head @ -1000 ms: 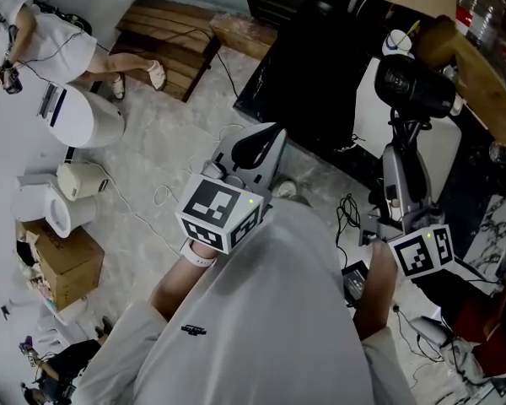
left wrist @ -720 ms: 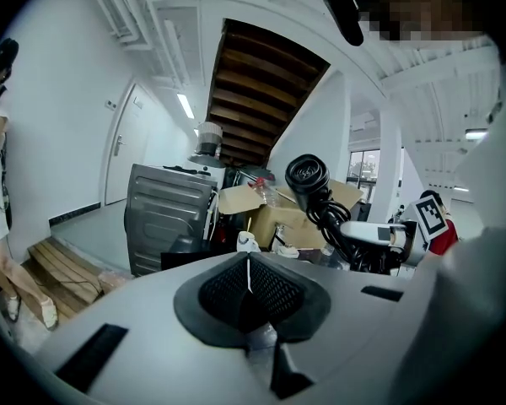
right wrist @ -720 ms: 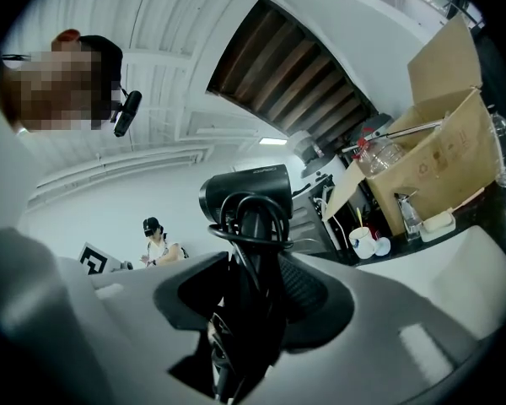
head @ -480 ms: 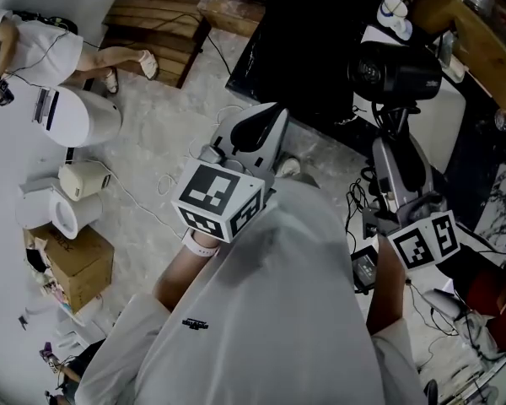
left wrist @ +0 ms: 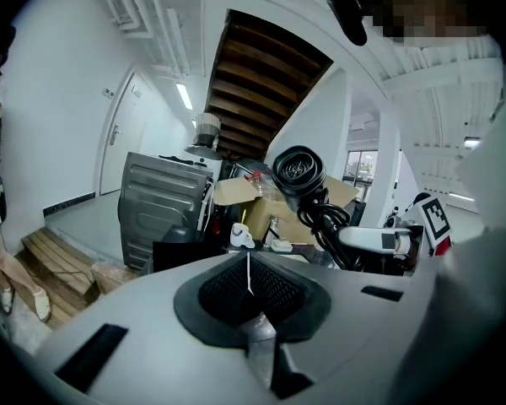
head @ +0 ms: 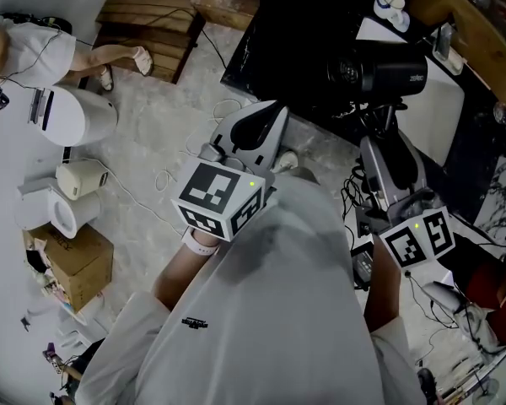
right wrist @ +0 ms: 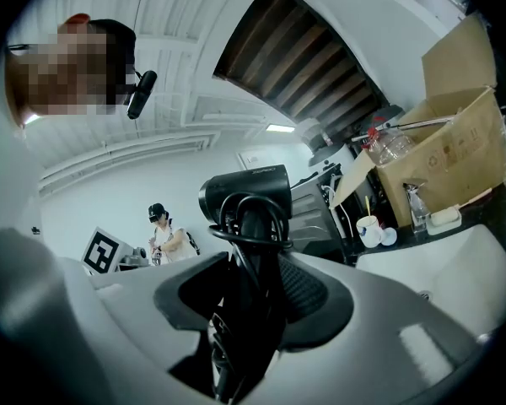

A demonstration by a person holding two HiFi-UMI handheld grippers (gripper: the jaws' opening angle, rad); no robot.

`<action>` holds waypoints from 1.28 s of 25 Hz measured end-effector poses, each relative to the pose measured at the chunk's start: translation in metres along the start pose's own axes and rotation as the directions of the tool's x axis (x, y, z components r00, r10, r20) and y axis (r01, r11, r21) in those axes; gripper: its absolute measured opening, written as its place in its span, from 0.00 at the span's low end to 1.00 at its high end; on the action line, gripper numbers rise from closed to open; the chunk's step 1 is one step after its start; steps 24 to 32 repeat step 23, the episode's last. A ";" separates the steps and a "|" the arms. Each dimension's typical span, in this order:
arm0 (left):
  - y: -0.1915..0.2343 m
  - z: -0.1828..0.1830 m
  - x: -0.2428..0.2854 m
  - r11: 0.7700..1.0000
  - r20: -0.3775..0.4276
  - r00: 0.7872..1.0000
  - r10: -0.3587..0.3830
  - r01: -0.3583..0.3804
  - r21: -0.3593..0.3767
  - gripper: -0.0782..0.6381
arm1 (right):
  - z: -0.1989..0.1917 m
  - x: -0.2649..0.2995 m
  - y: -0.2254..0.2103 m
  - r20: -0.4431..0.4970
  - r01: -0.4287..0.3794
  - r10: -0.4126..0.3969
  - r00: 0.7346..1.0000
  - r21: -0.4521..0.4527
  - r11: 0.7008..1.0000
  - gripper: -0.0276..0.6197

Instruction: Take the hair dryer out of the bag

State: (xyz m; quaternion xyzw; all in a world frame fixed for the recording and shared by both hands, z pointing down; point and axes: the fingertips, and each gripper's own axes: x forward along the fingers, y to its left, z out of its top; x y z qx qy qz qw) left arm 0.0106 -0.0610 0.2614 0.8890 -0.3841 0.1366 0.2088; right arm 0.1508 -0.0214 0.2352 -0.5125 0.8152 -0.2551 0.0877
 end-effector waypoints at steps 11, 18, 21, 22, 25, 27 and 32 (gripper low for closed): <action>-0.008 -0.001 0.006 1.000 -0.002 1.000 0.002 -0.002 -0.007 0.13 | 0.004 0.001 -0.014 0.005 0.001 -0.001 1.000 0.023 1.000 0.34; -0.013 -0.002 0.012 1.000 -0.009 1.000 0.001 -0.001 -0.002 0.13 | 0.008 0.000 -0.019 0.012 -0.003 0.003 1.000 0.023 1.000 0.34; -0.019 -0.001 0.019 1.000 -0.013 1.000 0.001 -0.001 -0.002 0.13 | 0.013 -0.003 -0.028 0.021 -0.001 0.000 1.000 0.031 1.000 0.34; -0.020 -0.002 0.021 1.000 -0.015 1.000 0.002 -0.002 -0.001 0.13 | 0.013 -0.003 -0.030 0.023 0.000 -0.001 1.000 0.033 0.999 0.34; -0.022 -0.002 0.023 1.000 -0.016 1.000 0.002 -0.002 -0.001 0.13 | 0.014 -0.004 -0.032 0.026 0.001 -0.002 1.000 0.035 0.999 0.34; -0.022 -0.002 0.023 1.000 -0.016 1.000 0.002 -0.002 -0.001 0.13 | 0.014 -0.004 -0.032 0.026 0.001 -0.002 1.000 0.035 0.999 0.34; -0.022 -0.002 0.023 1.000 -0.016 1.000 0.002 -0.002 -0.001 0.13 | 0.014 -0.004 -0.032 0.026 0.001 -0.002 1.000 0.035 0.999 0.34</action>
